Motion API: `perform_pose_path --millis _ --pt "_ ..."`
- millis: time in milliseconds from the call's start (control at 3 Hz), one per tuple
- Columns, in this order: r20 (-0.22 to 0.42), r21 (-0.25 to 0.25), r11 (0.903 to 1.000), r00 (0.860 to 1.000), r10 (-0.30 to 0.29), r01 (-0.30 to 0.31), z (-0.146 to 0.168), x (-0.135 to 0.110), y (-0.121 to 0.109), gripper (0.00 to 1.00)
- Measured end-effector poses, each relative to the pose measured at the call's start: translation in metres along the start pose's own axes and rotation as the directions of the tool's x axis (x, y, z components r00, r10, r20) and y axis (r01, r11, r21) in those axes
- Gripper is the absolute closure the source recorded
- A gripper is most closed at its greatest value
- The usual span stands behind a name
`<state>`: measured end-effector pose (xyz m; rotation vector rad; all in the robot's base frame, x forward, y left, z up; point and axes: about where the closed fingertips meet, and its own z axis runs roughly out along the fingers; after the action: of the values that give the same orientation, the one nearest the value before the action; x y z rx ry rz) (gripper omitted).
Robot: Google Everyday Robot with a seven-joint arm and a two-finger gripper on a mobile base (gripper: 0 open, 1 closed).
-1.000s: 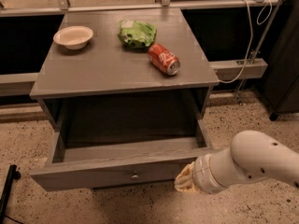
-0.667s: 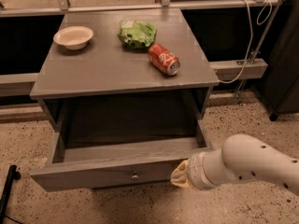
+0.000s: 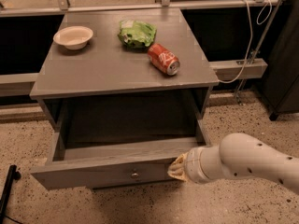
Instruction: Close top drawer
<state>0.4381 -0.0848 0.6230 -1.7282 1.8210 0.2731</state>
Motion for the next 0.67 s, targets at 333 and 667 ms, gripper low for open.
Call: perform_pose_path --millis 333,667 --pt "-0.031 0.004 0.9999 0.999 -0.011 0.011 0.0037 -0.0018 0.0013 1.00" --pt "-0.032 0.027 0.9989 0.999 -0.039 0.039 0.0125 -0.0060 -0.0070 1.00"
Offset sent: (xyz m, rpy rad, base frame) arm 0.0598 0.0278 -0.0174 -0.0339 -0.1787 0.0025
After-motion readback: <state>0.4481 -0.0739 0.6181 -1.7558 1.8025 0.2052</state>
